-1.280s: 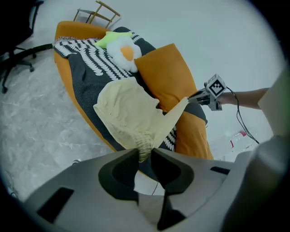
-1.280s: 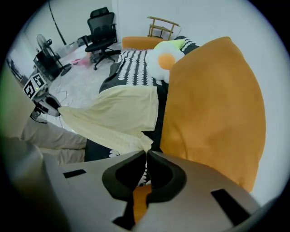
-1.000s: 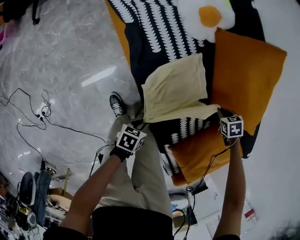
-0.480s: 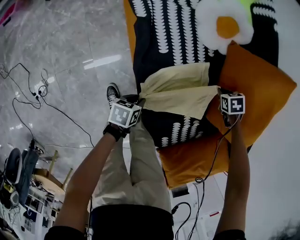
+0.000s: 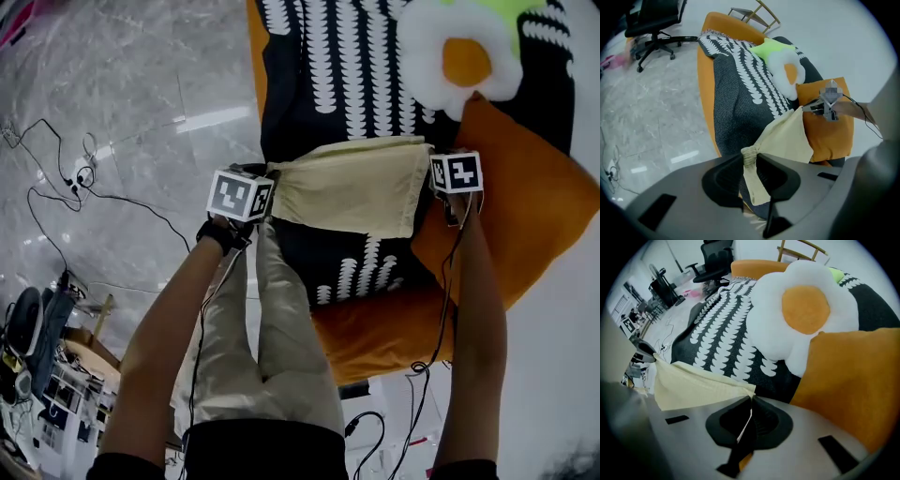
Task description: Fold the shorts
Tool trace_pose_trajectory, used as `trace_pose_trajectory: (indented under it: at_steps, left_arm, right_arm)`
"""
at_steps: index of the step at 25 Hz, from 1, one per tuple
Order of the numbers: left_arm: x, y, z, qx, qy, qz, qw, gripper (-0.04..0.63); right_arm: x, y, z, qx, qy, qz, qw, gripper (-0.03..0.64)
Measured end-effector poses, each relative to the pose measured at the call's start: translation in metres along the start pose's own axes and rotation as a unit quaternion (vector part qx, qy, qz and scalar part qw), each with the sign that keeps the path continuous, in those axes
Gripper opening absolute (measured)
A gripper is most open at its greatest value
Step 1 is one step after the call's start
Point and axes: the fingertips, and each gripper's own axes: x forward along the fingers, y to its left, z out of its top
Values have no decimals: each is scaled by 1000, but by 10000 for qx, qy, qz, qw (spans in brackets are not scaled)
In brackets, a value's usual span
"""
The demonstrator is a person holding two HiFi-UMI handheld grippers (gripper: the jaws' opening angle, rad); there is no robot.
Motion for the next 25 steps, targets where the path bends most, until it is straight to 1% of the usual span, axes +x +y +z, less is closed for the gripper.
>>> trace_pose_trajectory:
  at_steps: [2,3,4,5,6,7,8,9,10,11,12,13,14,15,16,17,18,19,20,21,22,23,24,25]
  left_arm:
    - [9,7,5,-46,43,78,9999,98]
    - [13,10,7,-87,52,133,9999,99]
    - [15,14,10,-133,30,219,9997,113]
    - [15,18,15,-168,-35,336,9993,145]
    - [12,22,22,-174,-142,473,9986,191]
    - [7,24,29,-141,-274,615,9976,217]
    - [1,25,36,-57,-411,750,9963,226]
    - [-5,23,43,92,-543,860,9948,234]
    - [-9,18,49,320,-672,911,9930,235]
    - [-11,10,53,641,-793,866,9910,235]
    - [-12,-3,56,1067,-881,691,9880,233]
    - [-10,-20,54,1610,-894,393,9821,233]
    - [-7,-40,47,2272,-790,41,9706,237]
    - [-1,-58,34,3031,-551,-258,9510,269]
    - [7,-70,17,3814,-205,-436,9232,310]
    - [16,-76,-1,4529,189,-496,8900,339]
    - [25,-75,-18,5098,578,-481,8570,352]
    - [34,-69,-33,5493,933,-427,8293,370]
    - [43,-62,-47,5729,1238,-362,8094,386]
    - [50,-55,-60,5851,1481,-302,7967,401]
    - [57,-51,-71,5914,1637,-242,7892,418]
    - [63,-48,-78,5948,1696,-177,7856,427]
    - [68,-48,-81,5955,1669,-119,7857,431]
    - [72,-50,-81,5924,1583,-80,7899,434]
  right_arm:
    - [12,-2,9,-13,67,-88,9999,24]
    - [15,-4,14,-90,41,-249,9996,25]
    - [16,-7,19,-219,-49,-485,9986,54]
    - [13,-9,27,-382,-244,-728,9963,128]
    - [8,-9,38,-550,-580,-901,9927,178]
    - [0,-6,52,-679,-996,-974,9879,200]
    - [-8,-3,62,-739,-1376,-967,9830,218]
    - [-17,0,67,-756,-1666,-906,9789,231]
    - [-23,4,68,-791,-1867,-798,9760,235]
    - [-27,10,66,-901,-1980,-632,9740,236]
    - [-28,20,61,-1126,-1999,-390,9725,255]
    - [-27,36,53,-1472,-1912,-59,9704,273]
    - [-24,55,38,-1910,-1719,336,9658,342]
    - [-21,74,19,-2391,-1437,724,9576,475]
    - [-17,89,-4,-2887,-1111,1025,9454,561]
    - [-11,99,-27,-3392,-789,1187,9299,598]
    - [-5,103,-48,-3883,-494,1216,9122,598]
    - [3,103,-66,-4318,-224,1163,8942,598]
    - [11,101,-83,-4665,27,1083,8779,598]
    - [21,96,-98,-4916,257,1006,8646,598]
    - [29,91,-112,-5077,462,933,8552,598]
    - [38,85,-124,-5158,628,858,8501,598]
    - [44,80,-133,-5175,742,777,8489,598]
    - [49,76,-137,-5159,800,686,8501,598]
